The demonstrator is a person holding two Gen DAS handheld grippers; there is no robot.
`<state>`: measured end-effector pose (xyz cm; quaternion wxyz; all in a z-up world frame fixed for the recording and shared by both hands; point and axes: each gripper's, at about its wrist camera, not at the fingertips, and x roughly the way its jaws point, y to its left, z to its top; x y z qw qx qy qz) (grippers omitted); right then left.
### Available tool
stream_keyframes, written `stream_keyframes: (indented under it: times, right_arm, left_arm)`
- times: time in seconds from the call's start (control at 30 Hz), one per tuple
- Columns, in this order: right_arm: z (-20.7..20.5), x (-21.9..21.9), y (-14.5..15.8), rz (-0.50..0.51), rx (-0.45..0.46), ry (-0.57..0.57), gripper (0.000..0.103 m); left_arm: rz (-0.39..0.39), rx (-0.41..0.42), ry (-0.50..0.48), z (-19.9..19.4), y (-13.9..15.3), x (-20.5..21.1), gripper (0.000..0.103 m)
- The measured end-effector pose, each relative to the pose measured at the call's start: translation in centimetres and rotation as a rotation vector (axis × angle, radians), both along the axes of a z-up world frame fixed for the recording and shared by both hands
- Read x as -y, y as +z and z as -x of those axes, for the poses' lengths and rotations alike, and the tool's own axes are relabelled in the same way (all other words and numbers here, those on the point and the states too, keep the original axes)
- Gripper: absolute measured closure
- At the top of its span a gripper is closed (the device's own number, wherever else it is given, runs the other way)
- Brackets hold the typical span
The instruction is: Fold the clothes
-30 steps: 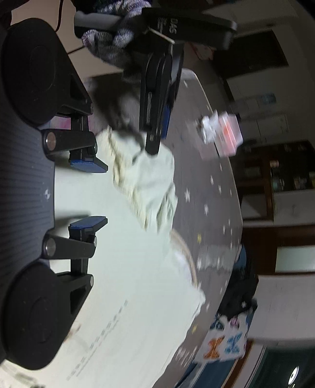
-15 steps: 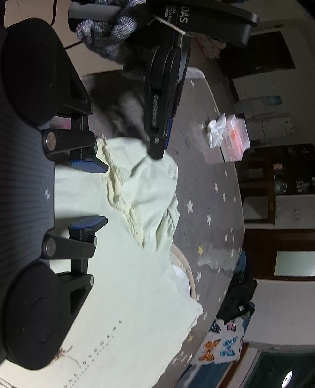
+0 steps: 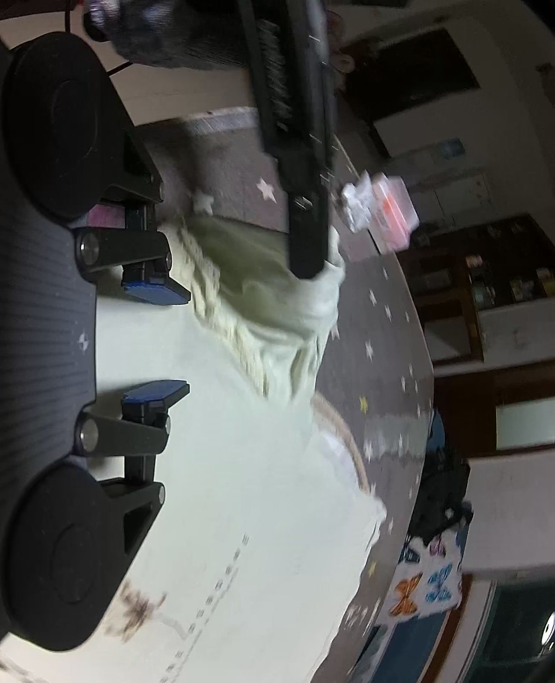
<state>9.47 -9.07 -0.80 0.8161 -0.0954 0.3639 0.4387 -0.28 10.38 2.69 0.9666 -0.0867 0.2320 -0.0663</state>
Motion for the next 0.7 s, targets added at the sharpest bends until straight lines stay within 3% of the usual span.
stream_keyframes:
  times: [0.27,0.37,0.53,0.7]
  right_arm:
    - [-2.8,3.4,1.2,-0.004,0.023,-0.133,0.064]
    - [-3.8,3.8,2.3,-0.032,0.035,-0.153,0.064]
    - [-5.1,2.4,3.0,-0.049,0.044,-0.140,0.064]
    - [-6.3,0.6,3.0,-0.051,0.040,-0.115,0.066]
  left_arm:
    - [-0.100,-0.080,-0.166,-1.4,-2.4,4.0,0.098]
    - [-0.119,-0.073,-0.205,-0.8,-2.3,4.4,0.098]
    - [-0.101,-0.037,-0.172,-0.5,-1.6,3.3,0.096]
    - [-0.094,-0.112,-0.121,-1.6,-3.2,2.3,0.096]
